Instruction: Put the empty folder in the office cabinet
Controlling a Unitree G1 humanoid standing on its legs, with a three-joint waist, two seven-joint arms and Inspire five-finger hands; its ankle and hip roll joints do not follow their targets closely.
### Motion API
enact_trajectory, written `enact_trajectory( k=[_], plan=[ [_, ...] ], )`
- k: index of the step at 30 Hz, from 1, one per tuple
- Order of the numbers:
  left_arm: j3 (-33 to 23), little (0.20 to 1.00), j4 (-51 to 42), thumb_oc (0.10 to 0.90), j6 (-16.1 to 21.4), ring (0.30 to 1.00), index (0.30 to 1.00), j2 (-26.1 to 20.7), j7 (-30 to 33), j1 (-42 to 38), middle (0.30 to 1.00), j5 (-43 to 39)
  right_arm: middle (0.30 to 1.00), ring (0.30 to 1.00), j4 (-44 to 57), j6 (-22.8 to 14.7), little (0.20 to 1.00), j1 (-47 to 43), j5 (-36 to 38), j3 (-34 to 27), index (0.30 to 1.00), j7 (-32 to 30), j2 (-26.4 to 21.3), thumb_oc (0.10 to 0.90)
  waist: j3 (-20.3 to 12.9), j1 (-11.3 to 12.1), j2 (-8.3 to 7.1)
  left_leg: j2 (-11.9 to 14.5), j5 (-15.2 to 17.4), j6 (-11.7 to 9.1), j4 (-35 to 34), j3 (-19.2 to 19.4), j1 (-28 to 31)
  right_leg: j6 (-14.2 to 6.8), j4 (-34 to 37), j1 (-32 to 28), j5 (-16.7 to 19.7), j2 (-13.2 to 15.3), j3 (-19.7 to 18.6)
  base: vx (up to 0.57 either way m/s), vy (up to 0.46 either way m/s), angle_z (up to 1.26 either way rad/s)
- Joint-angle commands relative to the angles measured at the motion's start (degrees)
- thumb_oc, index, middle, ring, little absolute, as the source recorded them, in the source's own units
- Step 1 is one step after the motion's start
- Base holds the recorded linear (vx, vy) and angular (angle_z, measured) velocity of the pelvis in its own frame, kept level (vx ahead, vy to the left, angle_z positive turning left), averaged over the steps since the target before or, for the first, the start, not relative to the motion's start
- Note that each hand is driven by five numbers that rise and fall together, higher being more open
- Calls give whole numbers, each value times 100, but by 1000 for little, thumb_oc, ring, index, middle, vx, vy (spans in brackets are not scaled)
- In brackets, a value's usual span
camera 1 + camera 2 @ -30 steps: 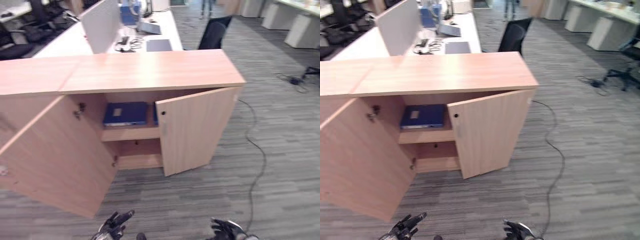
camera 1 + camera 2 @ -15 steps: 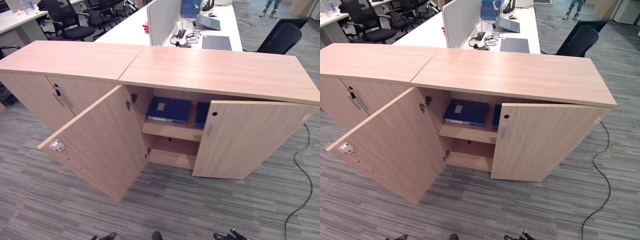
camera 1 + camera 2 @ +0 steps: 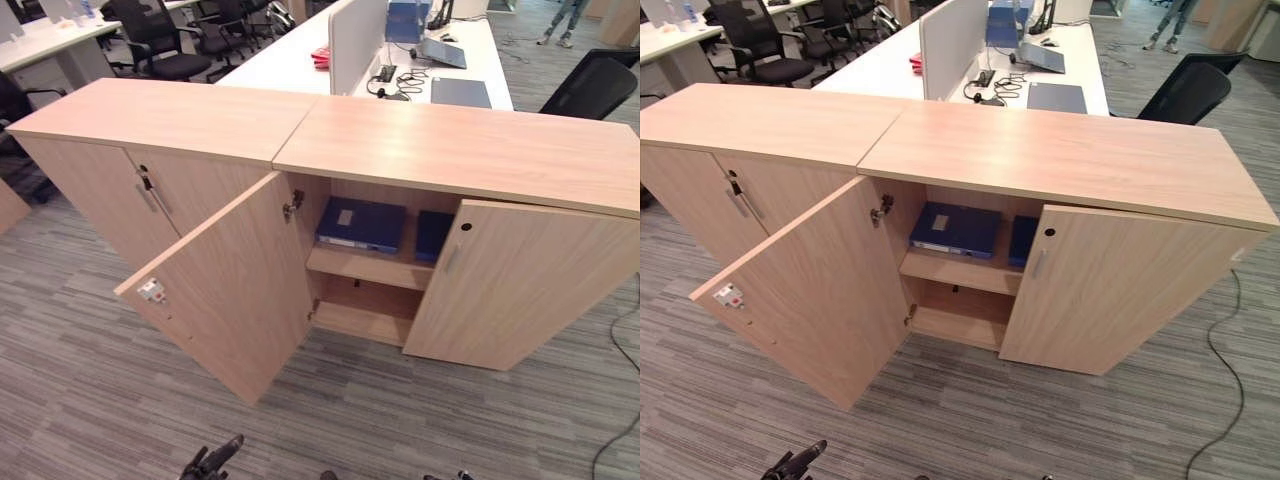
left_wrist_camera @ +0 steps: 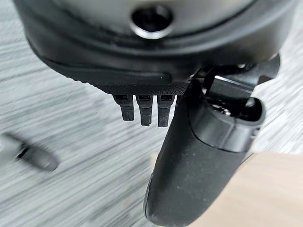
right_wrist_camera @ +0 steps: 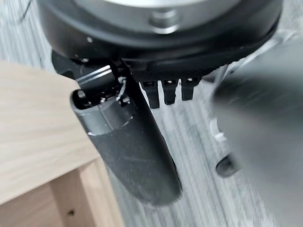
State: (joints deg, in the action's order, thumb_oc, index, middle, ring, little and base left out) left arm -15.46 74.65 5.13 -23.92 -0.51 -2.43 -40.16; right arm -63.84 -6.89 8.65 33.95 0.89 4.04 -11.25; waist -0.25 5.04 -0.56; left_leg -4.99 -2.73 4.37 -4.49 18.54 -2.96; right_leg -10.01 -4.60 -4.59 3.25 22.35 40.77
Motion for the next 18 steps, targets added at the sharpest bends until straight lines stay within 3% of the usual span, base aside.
enact_trajectory(
  k=[1,6,10,18],
  plan=[
    [-380,900,-276,800,626,900,900,-1282,87,-551,900,16,900,900,-141,-270,900,-47,24,-241,900,117,-372,800,-94,168,0,-85,419,-386,-26,286,-101,-393,508,-212,553,-49,-419,5,54,8],
    [-521,900,-1228,800,703,900,900,-1377,205,-977,900,-373,900,900,-294,-142,900,40,-36,-410,900,213,-412,800,-80,220,-9,-106,479,-337,-28,388,-42,-457,523,-169,703,0,-463,3,29,-8],
    [-683,900,-969,800,649,900,900,-1662,192,-993,900,-295,900,900,-290,-91,900,175,-57,-441,900,337,-387,800,-78,228,-1,-129,529,-316,-30,462,26,-478,517,-138,770,21,-506,2,35,-16],
    [-320,900,-714,800,663,900,900,-2468,264,-1481,900,623,900,900,-129,-118,900,262,-48,-321,900,440,-401,800,-58,202,-42,-122,582,-317,-28,516,105,-489,491,-147,814,21,-492,1,1,-10]
  ],
)
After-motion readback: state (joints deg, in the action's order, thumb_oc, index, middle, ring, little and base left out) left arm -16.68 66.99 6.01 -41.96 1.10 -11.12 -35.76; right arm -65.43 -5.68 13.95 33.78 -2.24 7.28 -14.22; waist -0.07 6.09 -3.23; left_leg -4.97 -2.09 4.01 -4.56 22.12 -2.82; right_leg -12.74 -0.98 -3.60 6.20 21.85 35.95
